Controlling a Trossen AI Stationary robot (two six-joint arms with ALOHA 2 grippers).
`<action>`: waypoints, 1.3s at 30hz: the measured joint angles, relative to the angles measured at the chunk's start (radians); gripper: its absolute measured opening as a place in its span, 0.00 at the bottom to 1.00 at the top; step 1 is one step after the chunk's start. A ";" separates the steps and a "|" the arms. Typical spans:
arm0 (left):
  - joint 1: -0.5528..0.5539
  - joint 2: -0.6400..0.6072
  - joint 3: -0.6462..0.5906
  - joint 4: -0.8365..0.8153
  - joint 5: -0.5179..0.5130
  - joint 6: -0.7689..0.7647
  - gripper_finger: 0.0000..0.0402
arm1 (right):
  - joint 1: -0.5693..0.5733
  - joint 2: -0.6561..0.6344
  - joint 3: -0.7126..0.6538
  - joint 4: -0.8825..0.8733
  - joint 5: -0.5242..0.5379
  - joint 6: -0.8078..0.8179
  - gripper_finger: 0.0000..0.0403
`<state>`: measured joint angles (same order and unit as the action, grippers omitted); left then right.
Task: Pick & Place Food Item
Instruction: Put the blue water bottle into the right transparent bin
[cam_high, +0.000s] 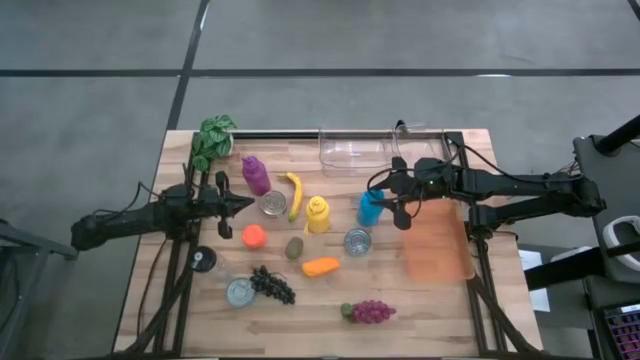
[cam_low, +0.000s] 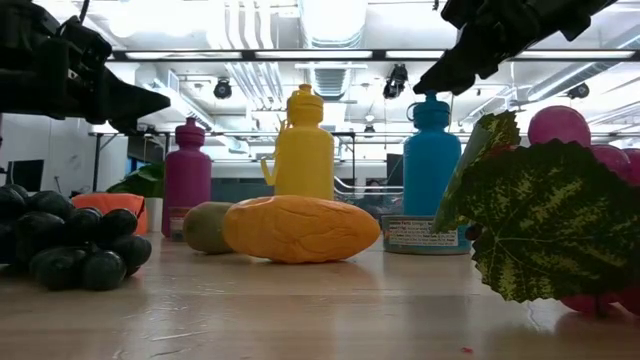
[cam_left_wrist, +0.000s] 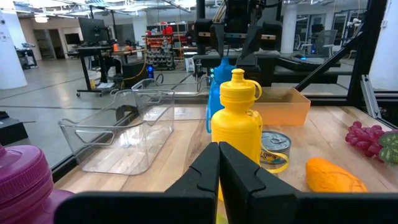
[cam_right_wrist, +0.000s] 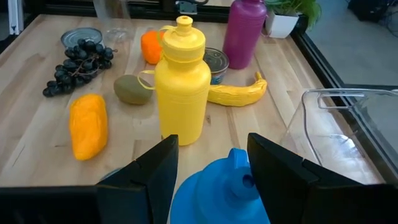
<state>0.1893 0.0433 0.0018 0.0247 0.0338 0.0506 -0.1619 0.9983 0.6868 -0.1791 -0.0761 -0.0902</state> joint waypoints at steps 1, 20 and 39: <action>0.000 0.000 0.000 0.000 0.000 0.000 0.04 | 0.000 -0.001 0.000 0.001 0.000 0.000 0.46; 0.000 0.000 0.000 0.000 0.000 0.000 0.04 | 0.000 0.000 0.014 -0.004 -0.002 0.004 0.47; 0.000 0.000 0.000 0.000 0.000 0.000 0.04 | 0.000 0.040 0.010 -0.004 -0.002 0.002 0.44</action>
<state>0.1891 0.0437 0.0019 0.0250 0.0339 0.0506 -0.1619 1.0382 0.6971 -0.1833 -0.0776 -0.0879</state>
